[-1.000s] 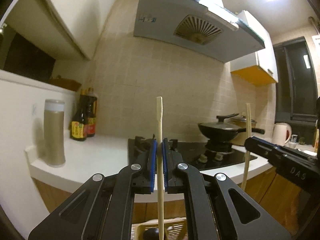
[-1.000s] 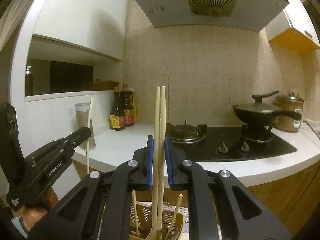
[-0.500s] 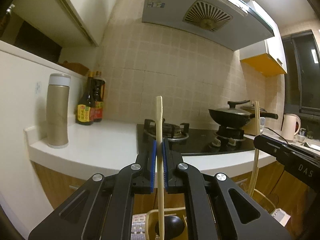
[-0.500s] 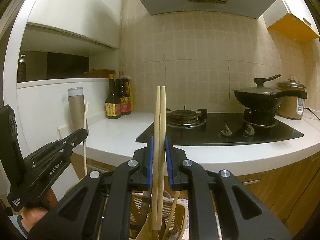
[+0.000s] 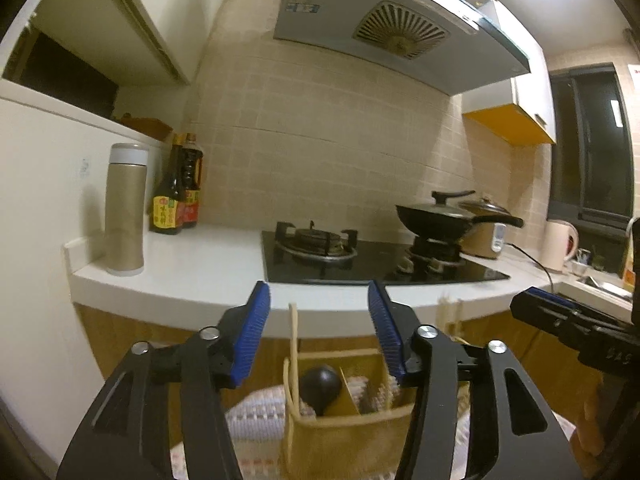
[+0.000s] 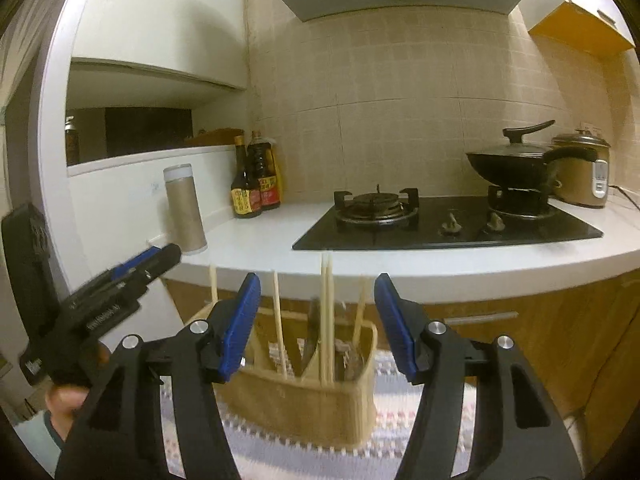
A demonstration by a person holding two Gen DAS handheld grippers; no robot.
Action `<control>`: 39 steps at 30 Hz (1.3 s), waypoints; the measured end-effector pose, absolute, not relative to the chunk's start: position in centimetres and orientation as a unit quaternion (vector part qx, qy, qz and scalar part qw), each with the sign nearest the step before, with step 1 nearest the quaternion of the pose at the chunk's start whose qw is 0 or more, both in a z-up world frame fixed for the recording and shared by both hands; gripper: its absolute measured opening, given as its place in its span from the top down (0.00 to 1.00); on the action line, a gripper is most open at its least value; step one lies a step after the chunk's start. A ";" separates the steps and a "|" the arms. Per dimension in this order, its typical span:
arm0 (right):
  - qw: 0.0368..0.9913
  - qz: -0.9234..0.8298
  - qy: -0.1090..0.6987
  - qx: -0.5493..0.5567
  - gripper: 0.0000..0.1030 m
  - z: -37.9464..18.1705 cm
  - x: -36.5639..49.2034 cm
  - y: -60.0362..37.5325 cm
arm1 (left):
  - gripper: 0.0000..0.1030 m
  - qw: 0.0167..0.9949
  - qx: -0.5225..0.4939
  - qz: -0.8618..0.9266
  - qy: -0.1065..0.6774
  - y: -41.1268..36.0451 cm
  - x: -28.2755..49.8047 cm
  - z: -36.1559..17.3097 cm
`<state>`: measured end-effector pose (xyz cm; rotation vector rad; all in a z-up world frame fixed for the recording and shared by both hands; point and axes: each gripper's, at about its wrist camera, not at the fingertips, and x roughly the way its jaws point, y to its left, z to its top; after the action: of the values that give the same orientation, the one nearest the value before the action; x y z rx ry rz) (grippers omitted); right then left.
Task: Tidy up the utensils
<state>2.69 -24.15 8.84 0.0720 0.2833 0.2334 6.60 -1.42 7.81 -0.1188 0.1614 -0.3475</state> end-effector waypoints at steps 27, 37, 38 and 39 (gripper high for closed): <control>0.996 -0.021 0.085 -0.017 0.07 1.7 -7.7 -23.8 | 0.10 0.998 -0.036 -0.012 0.055 -3.8 -6.1 2.1; 0.991 -0.015 0.127 -0.032 0.07 0.0 -6.0 -23.5 | 0.08 0.996 0.022 0.013 0.086 -5.2 -5.0 -0.5; 0.991 -0.015 0.125 -0.035 0.07 0.0 -6.0 -23.5 | 0.08 0.996 0.024 0.016 0.089 -5.1 -5.0 -0.6; 0.991 -0.016 0.125 -0.036 0.07 0.0 -6.1 -23.4 | 0.08 0.995 0.023 0.016 0.091 -5.1 -4.9 -0.7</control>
<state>-6.09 -23.43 -0.03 -0.0729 0.2501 -0.0321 -4.93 -5.06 -0.66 0.0460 0.1818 0.0324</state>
